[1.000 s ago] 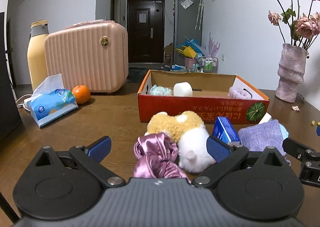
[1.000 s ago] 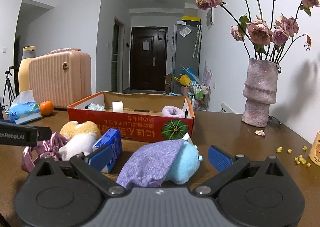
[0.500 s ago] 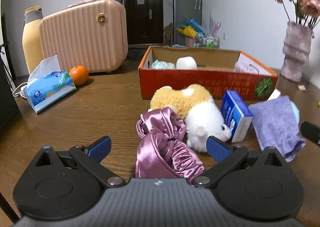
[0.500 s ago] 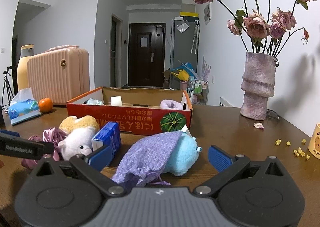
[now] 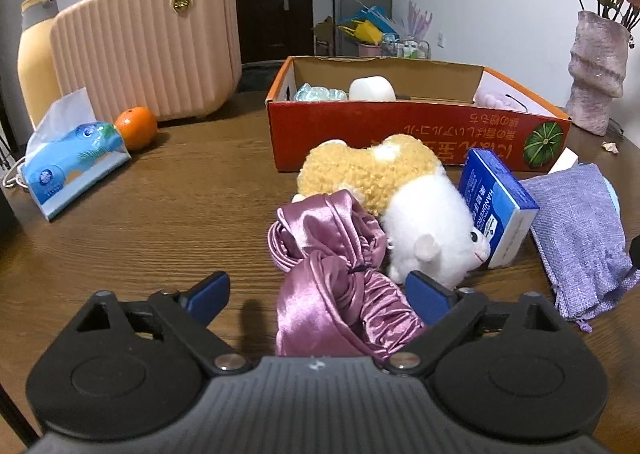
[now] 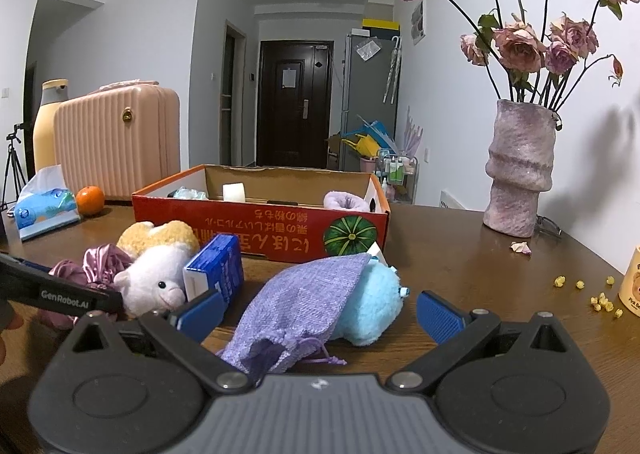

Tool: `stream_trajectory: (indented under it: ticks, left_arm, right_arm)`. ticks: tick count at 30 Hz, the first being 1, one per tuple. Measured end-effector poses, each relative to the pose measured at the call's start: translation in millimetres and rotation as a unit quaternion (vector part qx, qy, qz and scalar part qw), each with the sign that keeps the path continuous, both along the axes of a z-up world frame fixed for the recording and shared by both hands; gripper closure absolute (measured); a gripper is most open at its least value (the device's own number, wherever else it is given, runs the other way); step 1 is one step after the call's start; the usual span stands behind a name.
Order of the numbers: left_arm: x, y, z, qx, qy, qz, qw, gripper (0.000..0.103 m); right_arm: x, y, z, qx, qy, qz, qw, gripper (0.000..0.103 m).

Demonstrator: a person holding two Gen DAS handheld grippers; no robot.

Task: Organize soft objects
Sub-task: 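Lower the left gripper and close it on the pink satin scrunchie, then close the right gripper on the yellow-and-white plush toy while left holds the scrunchie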

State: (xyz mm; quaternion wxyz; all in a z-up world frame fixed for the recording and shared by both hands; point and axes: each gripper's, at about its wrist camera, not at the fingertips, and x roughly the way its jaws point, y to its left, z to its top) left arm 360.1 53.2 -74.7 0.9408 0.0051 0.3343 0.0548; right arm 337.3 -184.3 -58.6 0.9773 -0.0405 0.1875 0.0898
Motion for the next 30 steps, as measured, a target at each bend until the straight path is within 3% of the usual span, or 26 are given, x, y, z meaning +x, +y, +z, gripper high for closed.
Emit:
stream_trajectory:
  ticks: [5, 16, 30]
  left_arm:
    - [4, 2, -3, -0.018, 0.016, -0.021, 0.9995, 0.061]
    - [-4, 6, 1, -0.01, 0.003, -0.024, 0.9997, 0.067]
    - [-19, 49, 13, -0.002, -0.028, 0.002, 0.9996, 0.066]
  right_arm:
    - [1, 4, -1, 0.0, -0.001, 0.0, 1.0, 0.0]
    - [-4, 30, 0, 0.0, -0.012, 0.018, 1.0, 0.0]
    - [3, 94, -3, -0.022, -0.021, 0.06, 0.998, 0.0]
